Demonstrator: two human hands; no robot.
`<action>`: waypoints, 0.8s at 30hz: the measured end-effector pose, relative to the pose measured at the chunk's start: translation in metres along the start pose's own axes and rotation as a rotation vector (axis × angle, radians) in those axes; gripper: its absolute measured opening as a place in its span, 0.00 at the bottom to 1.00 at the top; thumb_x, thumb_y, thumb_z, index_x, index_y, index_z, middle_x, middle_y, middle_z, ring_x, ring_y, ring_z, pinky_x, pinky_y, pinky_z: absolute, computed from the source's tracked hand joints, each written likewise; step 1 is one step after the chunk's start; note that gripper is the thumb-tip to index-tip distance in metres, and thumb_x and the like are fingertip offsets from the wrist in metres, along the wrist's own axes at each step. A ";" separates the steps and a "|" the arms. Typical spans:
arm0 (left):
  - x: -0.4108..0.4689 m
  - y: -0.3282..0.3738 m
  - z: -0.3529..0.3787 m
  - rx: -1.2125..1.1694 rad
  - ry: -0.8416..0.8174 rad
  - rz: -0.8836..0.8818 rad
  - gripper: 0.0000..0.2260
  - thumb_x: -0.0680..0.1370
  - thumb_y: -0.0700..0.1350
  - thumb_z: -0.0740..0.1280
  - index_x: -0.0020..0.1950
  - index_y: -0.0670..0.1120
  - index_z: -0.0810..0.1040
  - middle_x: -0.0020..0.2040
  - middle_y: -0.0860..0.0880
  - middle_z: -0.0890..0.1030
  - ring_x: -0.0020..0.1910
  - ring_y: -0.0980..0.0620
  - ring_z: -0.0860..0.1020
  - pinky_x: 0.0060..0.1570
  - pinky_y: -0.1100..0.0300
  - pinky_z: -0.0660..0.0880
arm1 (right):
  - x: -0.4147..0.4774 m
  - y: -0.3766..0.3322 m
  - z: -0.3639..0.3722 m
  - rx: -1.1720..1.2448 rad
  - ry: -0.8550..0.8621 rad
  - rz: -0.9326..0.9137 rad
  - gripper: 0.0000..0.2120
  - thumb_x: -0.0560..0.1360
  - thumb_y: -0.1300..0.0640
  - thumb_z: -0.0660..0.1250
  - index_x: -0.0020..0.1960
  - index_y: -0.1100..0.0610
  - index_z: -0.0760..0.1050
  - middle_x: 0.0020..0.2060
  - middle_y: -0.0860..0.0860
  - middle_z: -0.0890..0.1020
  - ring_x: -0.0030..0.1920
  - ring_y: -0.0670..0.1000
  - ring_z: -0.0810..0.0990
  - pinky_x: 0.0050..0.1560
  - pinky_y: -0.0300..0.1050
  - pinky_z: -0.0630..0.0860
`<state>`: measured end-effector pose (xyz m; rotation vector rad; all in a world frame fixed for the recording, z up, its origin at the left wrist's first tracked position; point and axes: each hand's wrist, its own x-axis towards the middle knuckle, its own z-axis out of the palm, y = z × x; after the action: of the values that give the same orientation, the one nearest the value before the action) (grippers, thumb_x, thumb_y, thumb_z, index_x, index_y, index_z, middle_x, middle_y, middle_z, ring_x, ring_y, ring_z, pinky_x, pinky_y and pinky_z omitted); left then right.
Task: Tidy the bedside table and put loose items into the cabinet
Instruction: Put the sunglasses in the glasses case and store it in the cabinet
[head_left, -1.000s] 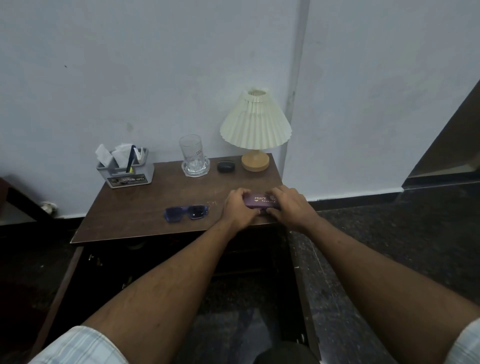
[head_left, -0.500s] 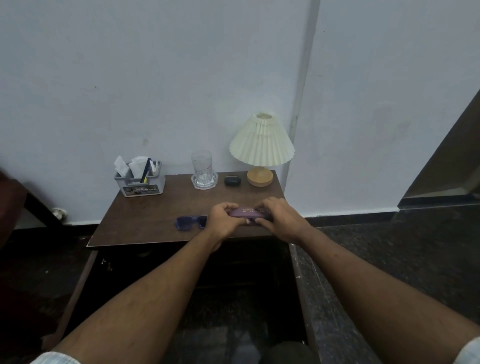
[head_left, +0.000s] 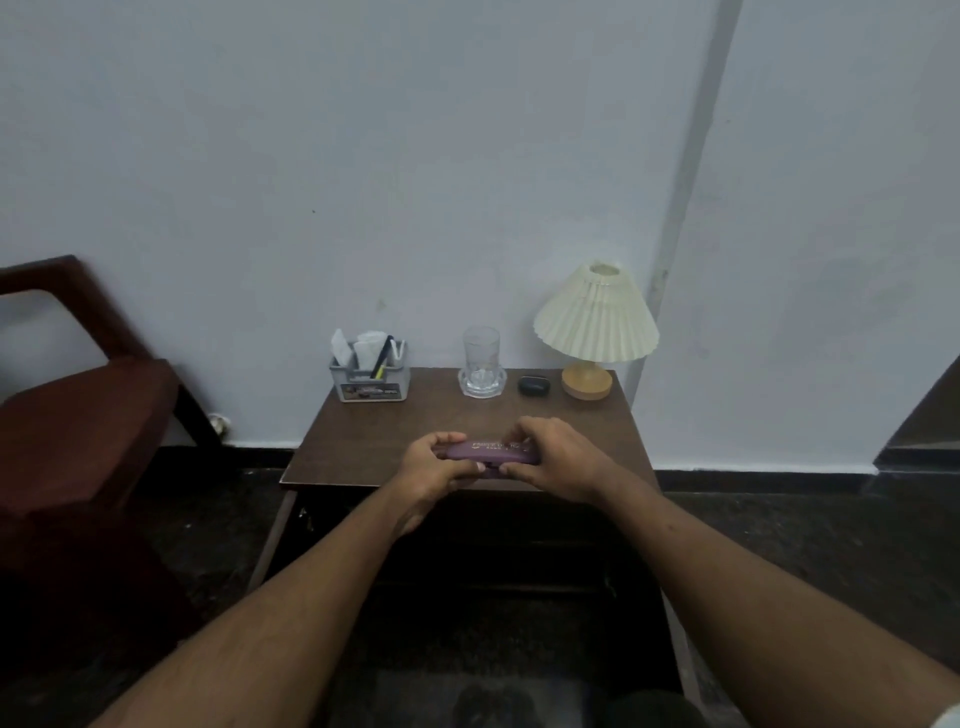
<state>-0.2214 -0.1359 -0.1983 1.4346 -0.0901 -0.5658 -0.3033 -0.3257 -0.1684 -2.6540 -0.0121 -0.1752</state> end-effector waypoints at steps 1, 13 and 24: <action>-0.005 0.002 -0.008 0.003 0.009 0.000 0.24 0.67 0.27 0.76 0.60 0.39 0.76 0.59 0.36 0.79 0.56 0.41 0.81 0.54 0.47 0.81 | 0.002 -0.006 0.005 0.002 -0.006 -0.009 0.17 0.72 0.42 0.74 0.56 0.47 0.76 0.52 0.47 0.81 0.49 0.46 0.79 0.50 0.45 0.79; -0.049 -0.020 -0.060 -0.086 0.047 -0.041 0.24 0.72 0.28 0.73 0.66 0.40 0.74 0.63 0.39 0.77 0.62 0.40 0.79 0.61 0.43 0.78 | 0.006 -0.044 0.058 0.048 -0.098 -0.076 0.17 0.74 0.45 0.72 0.60 0.46 0.75 0.58 0.47 0.79 0.56 0.46 0.77 0.59 0.46 0.76; -0.039 -0.074 -0.067 -0.057 0.034 -0.068 0.29 0.70 0.28 0.73 0.63 0.54 0.77 0.63 0.42 0.79 0.57 0.45 0.82 0.48 0.52 0.83 | -0.001 -0.024 0.090 0.096 -0.076 -0.043 0.11 0.76 0.46 0.70 0.57 0.48 0.80 0.52 0.43 0.80 0.50 0.41 0.77 0.50 0.37 0.73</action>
<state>-0.2520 -0.0612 -0.2681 1.3948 0.0013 -0.5949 -0.2941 -0.2631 -0.2367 -2.5645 -0.1007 -0.0851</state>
